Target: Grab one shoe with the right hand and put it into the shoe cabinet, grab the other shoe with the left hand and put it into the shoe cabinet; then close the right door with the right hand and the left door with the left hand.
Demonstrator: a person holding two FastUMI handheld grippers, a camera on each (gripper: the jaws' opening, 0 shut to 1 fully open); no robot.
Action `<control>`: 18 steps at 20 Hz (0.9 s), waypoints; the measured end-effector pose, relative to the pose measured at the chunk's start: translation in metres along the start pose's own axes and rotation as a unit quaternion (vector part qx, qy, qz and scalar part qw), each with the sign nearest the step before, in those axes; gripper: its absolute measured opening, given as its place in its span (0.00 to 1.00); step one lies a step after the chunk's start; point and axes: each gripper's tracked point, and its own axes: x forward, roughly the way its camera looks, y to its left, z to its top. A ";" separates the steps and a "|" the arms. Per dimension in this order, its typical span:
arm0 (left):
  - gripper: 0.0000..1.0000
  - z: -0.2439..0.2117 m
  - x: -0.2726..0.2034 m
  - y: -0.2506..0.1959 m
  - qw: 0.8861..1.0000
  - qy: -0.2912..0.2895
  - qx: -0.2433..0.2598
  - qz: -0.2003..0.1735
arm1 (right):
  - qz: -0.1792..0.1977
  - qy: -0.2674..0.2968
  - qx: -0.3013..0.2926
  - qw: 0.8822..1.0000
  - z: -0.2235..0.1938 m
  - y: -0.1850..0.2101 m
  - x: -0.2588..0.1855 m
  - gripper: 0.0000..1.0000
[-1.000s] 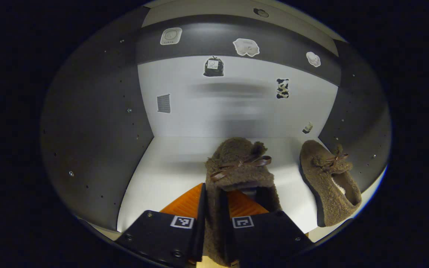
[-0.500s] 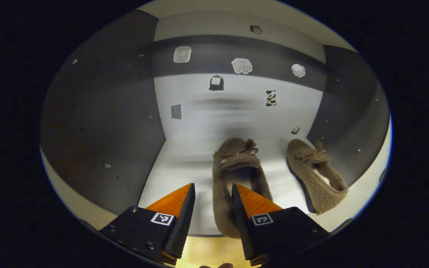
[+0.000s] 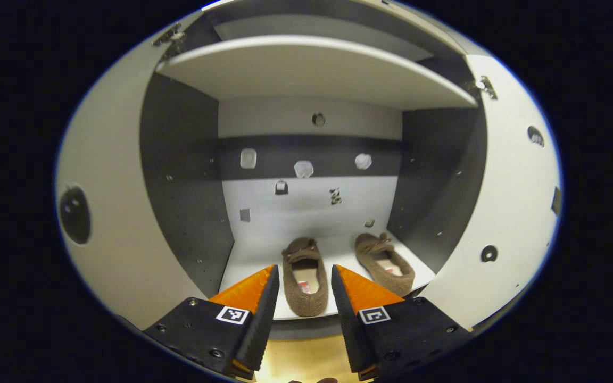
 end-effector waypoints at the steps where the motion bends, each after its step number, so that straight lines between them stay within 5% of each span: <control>1: 0.61 0.011 -0.016 -0.004 1.000 -0.015 -0.002 -0.006 | 0.002 0.003 0.001 1.000 -0.003 -0.001 0.001 0.68; 2: 0.56 0.020 -0.029 -0.007 1.000 -0.027 -0.004 -0.010 | 0.001 0.005 0.001 1.000 -0.005 -0.002 0.004 0.59; 9: 0.65 0.068 -0.121 -0.021 0.994 -0.105 0.007 -0.017 | 0.014 0.018 0.001 1.000 -0.019 -0.005 0.021 0.73; 11: 0.80 0.076 -0.141 -0.024 0.993 -0.118 0.017 -0.017 | 0.018 0.020 0.001 1.000 -0.022 -0.005 0.026 0.75; 14: 0.90 0.085 -0.168 -0.026 0.990 -0.138 0.021 -0.011 | 0.025 0.027 0.000 0.999 -0.030 -0.003 0.036 1.00; 18: 0.90 0.087 -0.195 -0.021 0.989 -0.147 0.011 -0.003 | 0.028 0.035 0.004 0.999 -0.039 -0.001 0.041 1.00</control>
